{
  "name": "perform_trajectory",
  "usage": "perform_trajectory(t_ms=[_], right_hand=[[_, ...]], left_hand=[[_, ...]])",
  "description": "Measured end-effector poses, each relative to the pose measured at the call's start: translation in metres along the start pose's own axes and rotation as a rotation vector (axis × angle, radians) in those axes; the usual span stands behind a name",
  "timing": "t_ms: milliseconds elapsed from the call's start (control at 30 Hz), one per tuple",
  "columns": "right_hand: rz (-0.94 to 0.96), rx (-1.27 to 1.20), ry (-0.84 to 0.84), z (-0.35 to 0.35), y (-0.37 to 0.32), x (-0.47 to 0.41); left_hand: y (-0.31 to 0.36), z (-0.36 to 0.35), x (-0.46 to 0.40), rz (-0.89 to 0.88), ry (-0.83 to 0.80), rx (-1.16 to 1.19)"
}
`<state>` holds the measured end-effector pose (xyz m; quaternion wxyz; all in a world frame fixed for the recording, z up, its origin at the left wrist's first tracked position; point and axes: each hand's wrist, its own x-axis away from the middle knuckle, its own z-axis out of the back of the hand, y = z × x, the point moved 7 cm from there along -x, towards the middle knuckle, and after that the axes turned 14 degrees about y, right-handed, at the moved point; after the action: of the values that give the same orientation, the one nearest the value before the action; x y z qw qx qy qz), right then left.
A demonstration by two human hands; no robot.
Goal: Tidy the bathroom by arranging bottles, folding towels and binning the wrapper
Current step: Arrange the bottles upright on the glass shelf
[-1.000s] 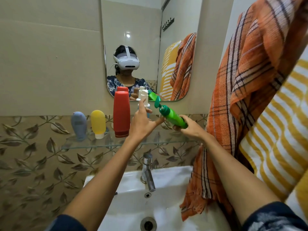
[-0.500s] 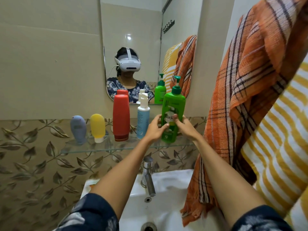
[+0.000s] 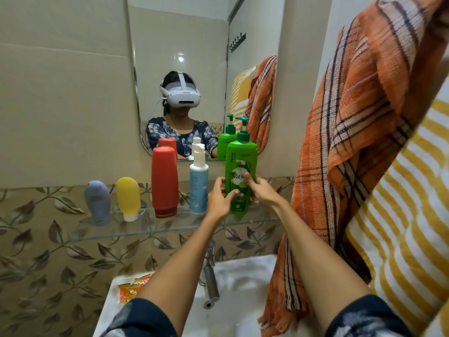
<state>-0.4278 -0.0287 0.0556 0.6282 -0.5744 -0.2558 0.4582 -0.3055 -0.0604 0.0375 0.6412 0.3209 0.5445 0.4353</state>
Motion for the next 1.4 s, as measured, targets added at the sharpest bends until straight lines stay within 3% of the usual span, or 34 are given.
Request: perform_trajectory(t_ms=[467,667,967,1200,1300,1400], right_hand=[[0.078,0.165,-0.003,0.008,-0.014,0.001],[0.147,0.328,0.087,0.022,-0.029,0.008],[0.131,0.337,0.076,0.043,-0.053,0.030],[0.293,0.302,0.183,0.076,-0.091,0.076],[0.511,0.541,0.295,0.091,-0.113,0.104],[0.661,0.975,0.348,0.100,-0.127,0.133]], left_hand=[[0.015,-0.002,0.013,0.114,0.081,-0.033],[0.040,0.007,0.032,0.015,0.173,-0.079],[0.082,0.018,0.056,-0.048,0.113,-0.011],[0.112,0.030,0.083,-0.125,0.058,0.049],[0.120,0.036,0.098,-0.126,0.027,0.071],[0.126,0.042,0.114,-0.099,0.005,0.119]])
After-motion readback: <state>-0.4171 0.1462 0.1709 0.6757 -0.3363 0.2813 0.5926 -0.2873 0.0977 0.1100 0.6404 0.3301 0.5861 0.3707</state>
